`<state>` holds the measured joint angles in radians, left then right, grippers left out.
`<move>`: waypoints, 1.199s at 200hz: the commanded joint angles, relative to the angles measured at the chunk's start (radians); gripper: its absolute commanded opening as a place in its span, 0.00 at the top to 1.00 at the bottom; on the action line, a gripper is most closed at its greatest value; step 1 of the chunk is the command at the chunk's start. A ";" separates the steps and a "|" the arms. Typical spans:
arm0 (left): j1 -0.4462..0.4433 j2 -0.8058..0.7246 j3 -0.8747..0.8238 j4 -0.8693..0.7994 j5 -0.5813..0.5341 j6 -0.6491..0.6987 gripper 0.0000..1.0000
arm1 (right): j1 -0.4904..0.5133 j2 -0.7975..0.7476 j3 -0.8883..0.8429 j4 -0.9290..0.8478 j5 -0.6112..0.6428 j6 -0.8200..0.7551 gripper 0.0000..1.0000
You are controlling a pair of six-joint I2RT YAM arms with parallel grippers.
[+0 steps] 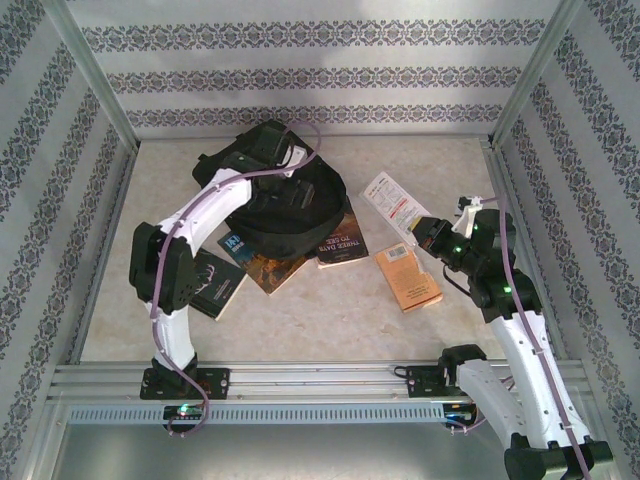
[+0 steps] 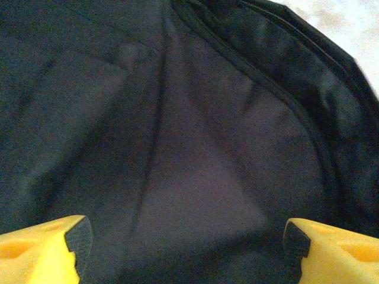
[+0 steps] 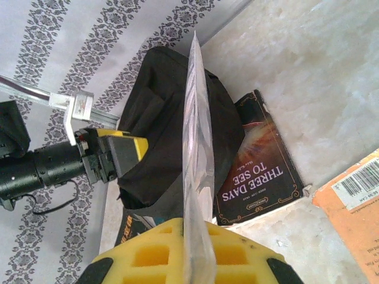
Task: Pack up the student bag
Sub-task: Open the student bag at the top-center of the table.
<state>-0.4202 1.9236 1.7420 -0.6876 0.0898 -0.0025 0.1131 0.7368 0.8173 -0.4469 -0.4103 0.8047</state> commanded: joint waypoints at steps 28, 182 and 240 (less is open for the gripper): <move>0.013 0.125 0.163 -0.012 -0.251 0.153 0.14 | -0.007 0.005 -0.032 0.056 -0.010 -0.001 1.00; 0.101 0.407 0.534 -0.180 -0.162 0.067 1.00 | 0.006 0.064 -0.007 0.068 -0.021 -0.041 1.00; 0.171 0.350 0.667 -0.265 0.078 -0.063 1.00 | 0.133 0.147 0.064 0.099 0.012 -0.050 1.00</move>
<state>-0.3031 2.3566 2.3043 -0.9051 0.0502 0.0341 0.2066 0.8604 0.8219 -0.4068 -0.4103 0.7784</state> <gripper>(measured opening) 0.068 0.054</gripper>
